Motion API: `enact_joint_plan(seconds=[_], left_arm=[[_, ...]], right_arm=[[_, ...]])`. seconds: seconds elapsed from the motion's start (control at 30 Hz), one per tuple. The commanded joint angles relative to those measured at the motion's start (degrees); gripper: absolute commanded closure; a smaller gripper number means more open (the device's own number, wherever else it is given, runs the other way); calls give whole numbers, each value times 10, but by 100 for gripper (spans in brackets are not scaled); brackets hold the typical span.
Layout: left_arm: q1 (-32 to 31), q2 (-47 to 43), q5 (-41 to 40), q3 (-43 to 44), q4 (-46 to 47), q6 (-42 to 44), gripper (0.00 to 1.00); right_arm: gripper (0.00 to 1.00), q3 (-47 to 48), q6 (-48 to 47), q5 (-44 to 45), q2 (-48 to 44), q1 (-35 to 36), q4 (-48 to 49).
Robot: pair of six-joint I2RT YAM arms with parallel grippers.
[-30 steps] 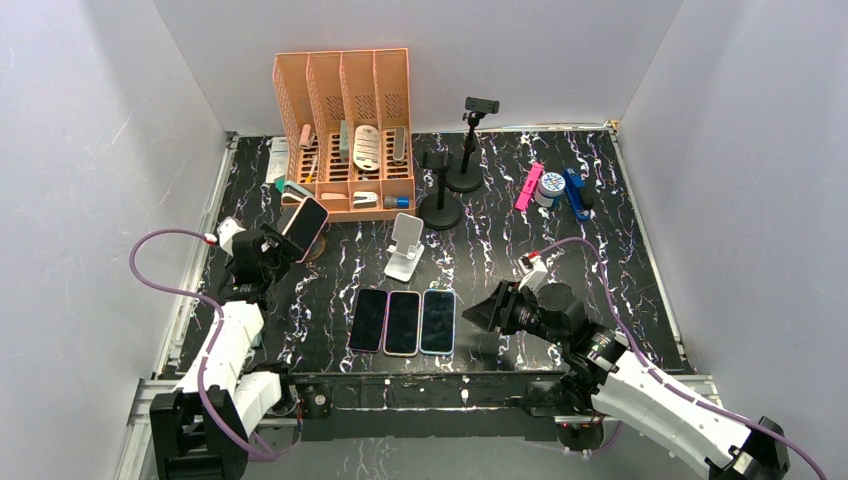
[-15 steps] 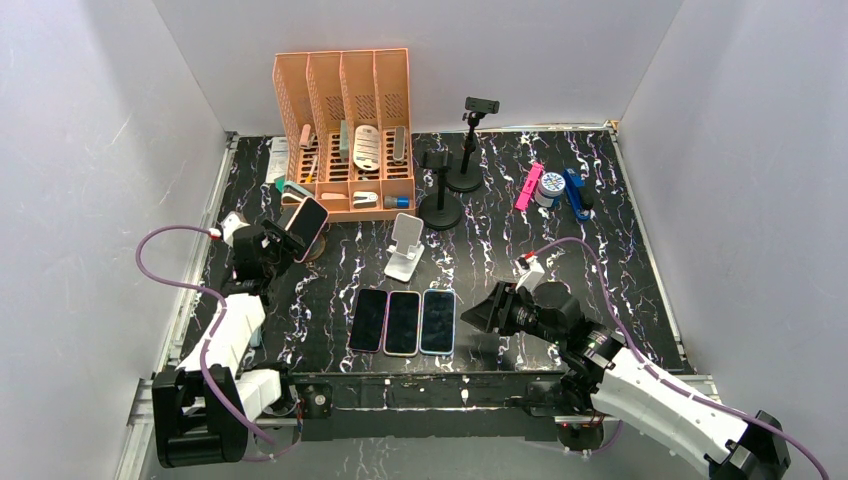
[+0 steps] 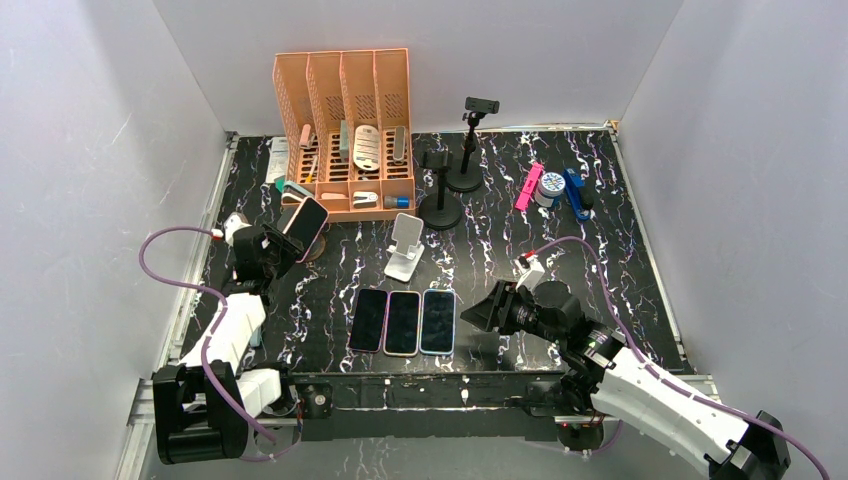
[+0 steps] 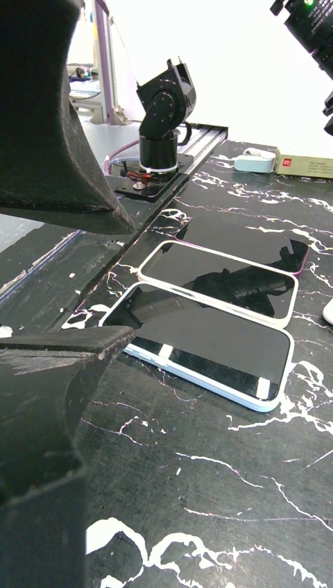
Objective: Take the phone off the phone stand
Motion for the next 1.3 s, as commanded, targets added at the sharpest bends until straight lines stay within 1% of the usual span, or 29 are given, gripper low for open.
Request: enact_joint_plan(seconds=[0.0,0.17,0.43,0.97,1.27], left_arm=[[4,0,7,-4,5,3,58],[4,-3,9,-5,2,3,67],[-3,-27,9,-9,-18,7,75],[-30,-79,5,-9,-46,23,100],[-38,-115,15,-17,-47,19,100]], right_arm=[[41,30,5,1,-3,1,2],[41,28,7,2,-8,1,0],[41,24,7,3,-8,2,1],[41,10,17,2,-15,1,7],[41,10,16,-1,-4,1,16]])
